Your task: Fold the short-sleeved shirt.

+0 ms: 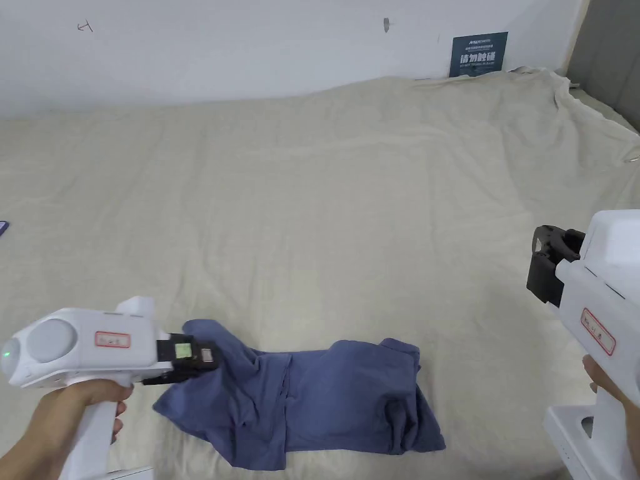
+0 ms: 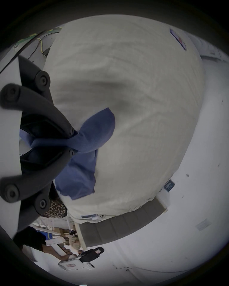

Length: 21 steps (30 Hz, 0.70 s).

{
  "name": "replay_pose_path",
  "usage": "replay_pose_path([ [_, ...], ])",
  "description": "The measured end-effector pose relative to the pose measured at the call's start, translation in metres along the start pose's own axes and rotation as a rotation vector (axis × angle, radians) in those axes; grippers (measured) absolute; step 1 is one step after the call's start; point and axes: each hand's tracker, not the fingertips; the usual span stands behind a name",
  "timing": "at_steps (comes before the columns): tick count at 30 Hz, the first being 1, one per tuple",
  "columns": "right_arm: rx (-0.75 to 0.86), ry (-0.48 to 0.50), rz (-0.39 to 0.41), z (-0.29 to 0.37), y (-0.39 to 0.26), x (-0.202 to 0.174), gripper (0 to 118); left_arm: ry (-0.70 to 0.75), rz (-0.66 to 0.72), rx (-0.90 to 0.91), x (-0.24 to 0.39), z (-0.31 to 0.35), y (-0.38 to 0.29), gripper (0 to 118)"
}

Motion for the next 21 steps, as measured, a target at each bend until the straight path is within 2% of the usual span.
replay_pose_path([
  [7,0.007,-0.018,-0.012,0.01,-0.001,0.01,0,-0.103,-0.127,-0.106,0.079,-0.07,0.0,6],
  [11,0.011,-0.036,-0.02,0.015,-0.002,0.018,0,-0.137,-0.14,-0.17,0.104,-0.121,-0.003,6],
  [15,0.008,-0.052,-0.024,0.018,-0.004,0.027,0,-0.13,-0.17,-0.218,0.137,-0.16,-0.012,6],
  [18,0.005,-0.065,-0.032,0.02,-0.006,0.033,0,-0.067,-0.204,-0.262,0.152,-0.191,-0.021,6],
  [21,0.005,-0.075,-0.037,0.024,-0.007,0.038,0,-0.01,-0.18,-0.269,0.154,-0.215,-0.028,6],
])
